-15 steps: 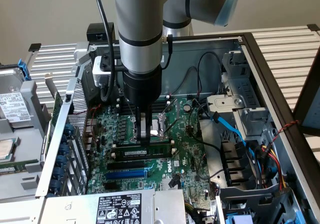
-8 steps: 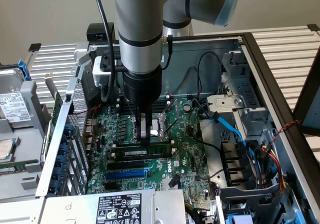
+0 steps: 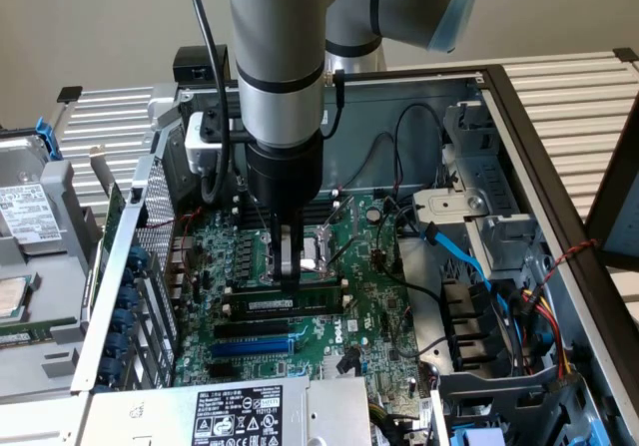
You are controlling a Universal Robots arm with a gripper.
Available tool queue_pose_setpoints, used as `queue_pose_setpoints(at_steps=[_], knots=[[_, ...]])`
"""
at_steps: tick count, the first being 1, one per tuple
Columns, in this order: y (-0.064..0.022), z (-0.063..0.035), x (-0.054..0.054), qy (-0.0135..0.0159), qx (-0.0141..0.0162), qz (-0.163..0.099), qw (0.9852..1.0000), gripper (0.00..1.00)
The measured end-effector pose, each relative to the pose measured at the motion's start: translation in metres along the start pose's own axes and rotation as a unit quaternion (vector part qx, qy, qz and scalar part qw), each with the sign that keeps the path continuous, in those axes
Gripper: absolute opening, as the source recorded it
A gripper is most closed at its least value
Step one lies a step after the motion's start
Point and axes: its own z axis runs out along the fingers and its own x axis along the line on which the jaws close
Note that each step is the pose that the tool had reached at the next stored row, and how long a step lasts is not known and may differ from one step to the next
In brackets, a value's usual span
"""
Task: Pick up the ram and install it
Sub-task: 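Press down the ram until it locks into place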
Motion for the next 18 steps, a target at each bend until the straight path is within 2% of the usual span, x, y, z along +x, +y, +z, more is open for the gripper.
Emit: queue_pose_setpoints(at_steps=[10,18], knots=[[-0.0001,0.0028,0.0001,0.0044,0.0002,0.0,1.0,0.1],[0.0001,0.003,-0.0027,0.0046,0.0003,0.0,1.0,0.1]])
